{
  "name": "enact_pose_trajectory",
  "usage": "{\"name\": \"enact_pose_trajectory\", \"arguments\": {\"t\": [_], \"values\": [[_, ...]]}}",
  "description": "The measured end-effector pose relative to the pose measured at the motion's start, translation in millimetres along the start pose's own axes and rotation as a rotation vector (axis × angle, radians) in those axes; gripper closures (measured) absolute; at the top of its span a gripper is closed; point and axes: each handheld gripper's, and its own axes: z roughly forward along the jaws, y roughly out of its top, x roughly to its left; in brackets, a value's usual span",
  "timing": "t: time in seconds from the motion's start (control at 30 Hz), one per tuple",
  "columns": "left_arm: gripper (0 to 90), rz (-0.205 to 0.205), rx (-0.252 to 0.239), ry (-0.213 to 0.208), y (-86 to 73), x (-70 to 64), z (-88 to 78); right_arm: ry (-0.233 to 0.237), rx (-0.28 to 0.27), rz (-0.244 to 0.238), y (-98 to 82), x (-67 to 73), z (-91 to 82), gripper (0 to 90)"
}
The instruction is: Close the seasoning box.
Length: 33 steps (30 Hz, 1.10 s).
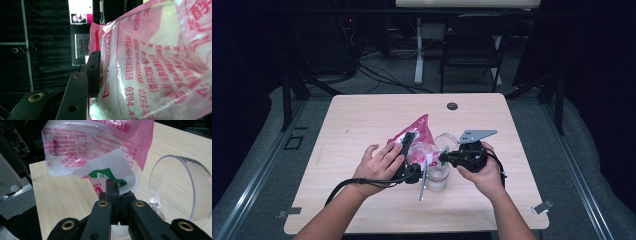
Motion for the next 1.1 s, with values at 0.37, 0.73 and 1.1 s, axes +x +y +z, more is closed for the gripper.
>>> {"name": "enact_pose_trajectory", "arguments": {"t": [0.37,0.73,1.1], "values": [[66.2,0.008,0.010,0.004,1.2,2.2,-0.6,-0.010,0.011,-0.004,-0.4,-0.4,0.0,89.9],[66.2,0.004,-0.003,0.019,2.0,1.8,-0.1,-0.010,0.009,-0.004,-0.6,-1.6,-0.4,90.0],[66.3,0.004,-0.002,0.017,2.7,1.5,0.1,-0.011,0.010,-0.002,-0.8,-2.2,-0.6,90.0]]}}
